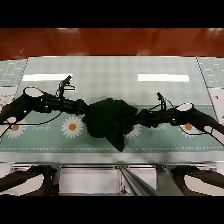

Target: Fold the shirts.

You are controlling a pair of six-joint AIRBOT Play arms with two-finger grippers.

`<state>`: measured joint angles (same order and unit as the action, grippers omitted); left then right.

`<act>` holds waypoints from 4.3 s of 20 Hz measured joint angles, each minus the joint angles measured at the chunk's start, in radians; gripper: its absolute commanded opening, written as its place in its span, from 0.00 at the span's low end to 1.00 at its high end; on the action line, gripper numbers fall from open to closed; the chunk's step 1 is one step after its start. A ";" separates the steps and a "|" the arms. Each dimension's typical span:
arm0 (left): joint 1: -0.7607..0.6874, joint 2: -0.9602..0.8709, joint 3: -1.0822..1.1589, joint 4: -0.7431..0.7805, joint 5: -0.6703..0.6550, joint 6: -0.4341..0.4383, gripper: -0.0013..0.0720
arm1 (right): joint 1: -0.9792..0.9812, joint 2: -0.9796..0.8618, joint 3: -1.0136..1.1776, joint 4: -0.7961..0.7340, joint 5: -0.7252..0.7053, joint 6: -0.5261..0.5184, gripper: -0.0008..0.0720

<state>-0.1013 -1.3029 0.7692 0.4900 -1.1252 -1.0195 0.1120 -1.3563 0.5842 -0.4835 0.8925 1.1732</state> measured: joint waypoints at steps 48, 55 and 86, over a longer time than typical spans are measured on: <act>0.109 0.255 0.154 0.437 0.198 -0.461 0.05 | -0.103 0.177 0.649 -0.754 0.257 0.363 0.04; 0.098 -0.141 0.388 0.383 0.174 -0.436 0.71 | -0.136 -0.146 0.809 -0.690 0.234 0.433 0.58; 0.298 -0.221 0.012 0.198 -0.007 -0.169 0.05 | -0.634 0.199 0.035 -0.425 0.211 0.112 0.57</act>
<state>0.1963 -1.5242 0.7815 0.6880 -1.1320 -1.1881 -0.5217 -1.1572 0.6193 -0.9085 1.1030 1.2854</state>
